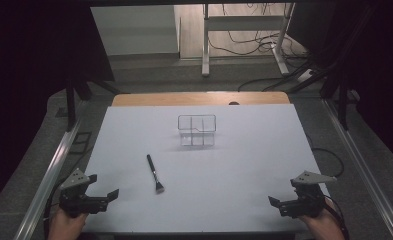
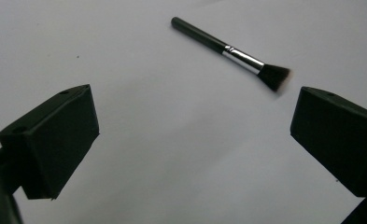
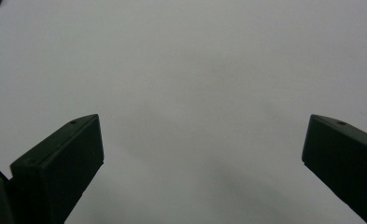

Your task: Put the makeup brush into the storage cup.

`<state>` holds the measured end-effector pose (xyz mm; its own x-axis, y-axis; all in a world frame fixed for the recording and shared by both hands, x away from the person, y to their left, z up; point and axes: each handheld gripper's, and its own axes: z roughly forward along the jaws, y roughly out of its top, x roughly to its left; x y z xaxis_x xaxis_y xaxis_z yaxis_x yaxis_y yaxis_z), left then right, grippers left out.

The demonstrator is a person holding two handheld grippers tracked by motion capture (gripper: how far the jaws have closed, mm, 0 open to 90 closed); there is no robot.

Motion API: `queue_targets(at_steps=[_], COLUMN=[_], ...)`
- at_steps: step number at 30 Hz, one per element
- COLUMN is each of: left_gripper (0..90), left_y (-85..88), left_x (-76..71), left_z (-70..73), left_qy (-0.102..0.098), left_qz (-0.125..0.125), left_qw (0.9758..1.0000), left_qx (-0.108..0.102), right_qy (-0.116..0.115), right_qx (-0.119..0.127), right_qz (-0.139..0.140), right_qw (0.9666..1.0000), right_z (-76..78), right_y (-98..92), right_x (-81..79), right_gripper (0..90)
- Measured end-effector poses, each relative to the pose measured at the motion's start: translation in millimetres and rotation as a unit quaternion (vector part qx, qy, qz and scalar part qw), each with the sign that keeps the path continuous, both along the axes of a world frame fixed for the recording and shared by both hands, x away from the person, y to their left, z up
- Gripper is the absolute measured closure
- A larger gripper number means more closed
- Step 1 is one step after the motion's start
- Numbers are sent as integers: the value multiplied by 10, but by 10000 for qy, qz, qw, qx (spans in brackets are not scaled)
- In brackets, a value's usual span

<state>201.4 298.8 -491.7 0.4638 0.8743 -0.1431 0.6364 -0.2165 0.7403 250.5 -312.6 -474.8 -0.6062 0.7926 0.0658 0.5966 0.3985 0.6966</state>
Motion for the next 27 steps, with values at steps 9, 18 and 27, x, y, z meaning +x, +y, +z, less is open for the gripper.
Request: queue_targets(at_steps=[9, 18, 27], left_gripper=[0, 8, 16], left_y=[-24, -44, -66], left_x=[6, 9, 14], left_z=[-21, -29, -34], left_qy=[112, 79, 147], left_qz=[25, -47, -103], left_qw=[9998, 9996, 9992], left_qx=[162, 284, 371], right_qy=[-89, -69, -29], right_qx=[-33, 25, 22], right_qz=[81, 9, 54], right_qw=[9999, 10000, 10000], right_z=[16, 21, 17], right_y=[39, 25, 38], right_x=[7, 16, 21], right_gripper=[0, 0, 0])
